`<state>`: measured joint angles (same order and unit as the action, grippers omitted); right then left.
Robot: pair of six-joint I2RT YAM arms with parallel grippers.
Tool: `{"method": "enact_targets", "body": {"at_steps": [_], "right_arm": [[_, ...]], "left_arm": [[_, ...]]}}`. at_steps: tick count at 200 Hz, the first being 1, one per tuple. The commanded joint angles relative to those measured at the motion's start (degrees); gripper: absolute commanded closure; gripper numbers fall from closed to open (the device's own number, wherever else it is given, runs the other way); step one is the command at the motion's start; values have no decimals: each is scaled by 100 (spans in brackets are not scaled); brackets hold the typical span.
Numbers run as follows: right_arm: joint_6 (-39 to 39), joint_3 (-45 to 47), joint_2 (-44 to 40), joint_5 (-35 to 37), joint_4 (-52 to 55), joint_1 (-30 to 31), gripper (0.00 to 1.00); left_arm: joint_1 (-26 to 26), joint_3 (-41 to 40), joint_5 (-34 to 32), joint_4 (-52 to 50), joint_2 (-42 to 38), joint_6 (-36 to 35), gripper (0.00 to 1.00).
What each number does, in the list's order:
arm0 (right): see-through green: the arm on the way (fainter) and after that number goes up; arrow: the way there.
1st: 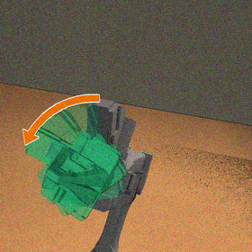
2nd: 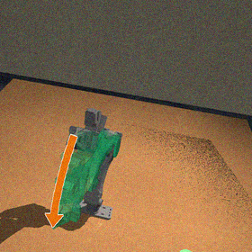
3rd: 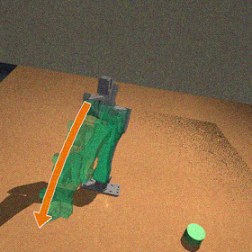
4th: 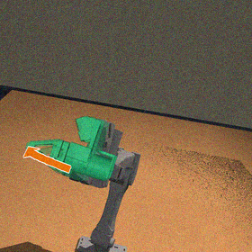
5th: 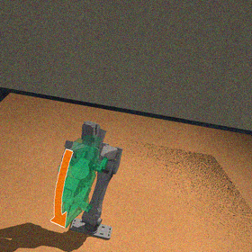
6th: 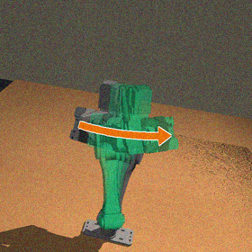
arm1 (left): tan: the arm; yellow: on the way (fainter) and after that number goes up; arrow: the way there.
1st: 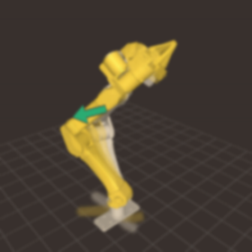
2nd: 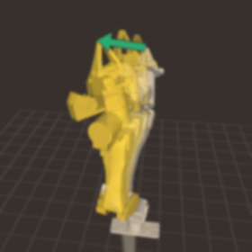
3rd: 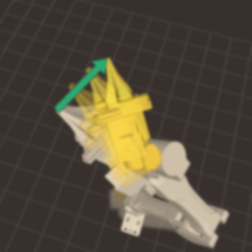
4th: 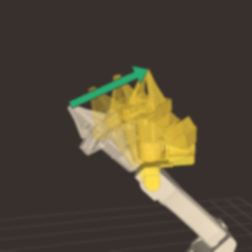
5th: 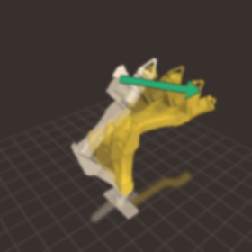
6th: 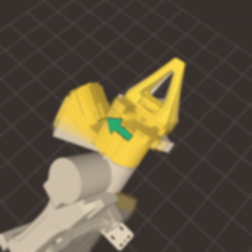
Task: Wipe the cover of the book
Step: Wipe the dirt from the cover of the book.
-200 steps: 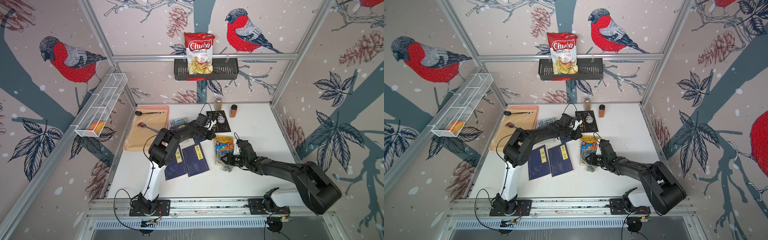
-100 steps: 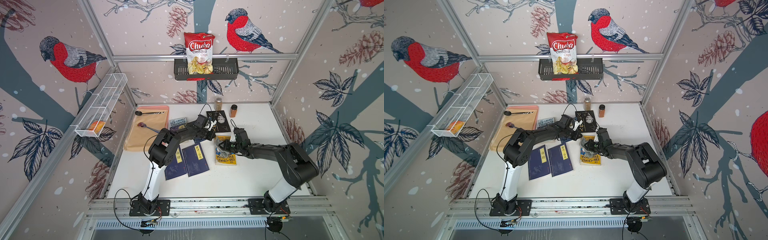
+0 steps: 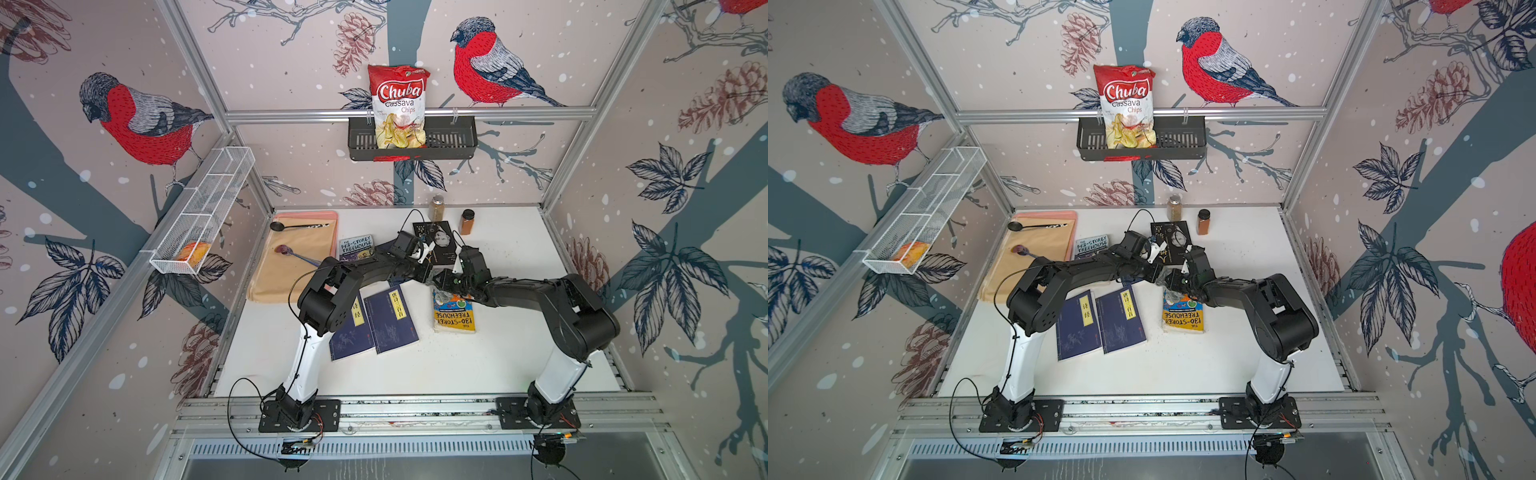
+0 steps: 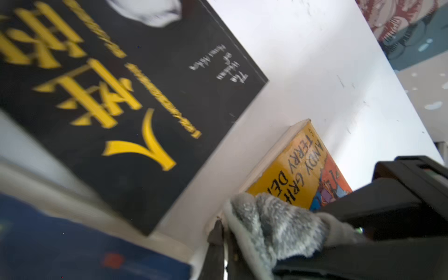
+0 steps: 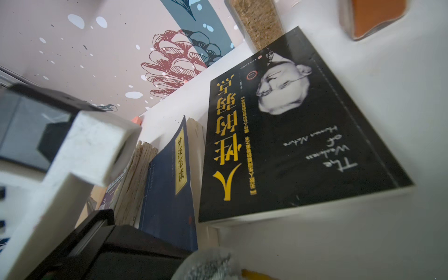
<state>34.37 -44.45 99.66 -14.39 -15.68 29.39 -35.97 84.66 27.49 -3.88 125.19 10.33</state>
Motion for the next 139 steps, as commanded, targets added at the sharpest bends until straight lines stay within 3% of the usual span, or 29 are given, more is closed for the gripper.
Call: {"method": "enact_targets", "body": {"at_steps": [1, 37, 87, 115, 139], "right_arm": [[26, 432, -258, 584, 1390, 283, 96], [514, 1297, -996, 752, 1509, 837, 96], [769, 1926, -2145, 716, 2000, 976, 95], [743, 2044, -2234, 624, 1842, 951, 94], [681, 1979, -1811, 473, 1350, 553, 94]], "left_arm": [[-29, -40, 206, -332, -5, 26, 100], [-33, -47, 171, -331, -12, 43, 100], [-32, -20, 126, -361, 6, 48, 100], [-33, -29, 164, -346, 8, 49, 100], [-33, -98, 197, -311, -7, 54, 100]]}}
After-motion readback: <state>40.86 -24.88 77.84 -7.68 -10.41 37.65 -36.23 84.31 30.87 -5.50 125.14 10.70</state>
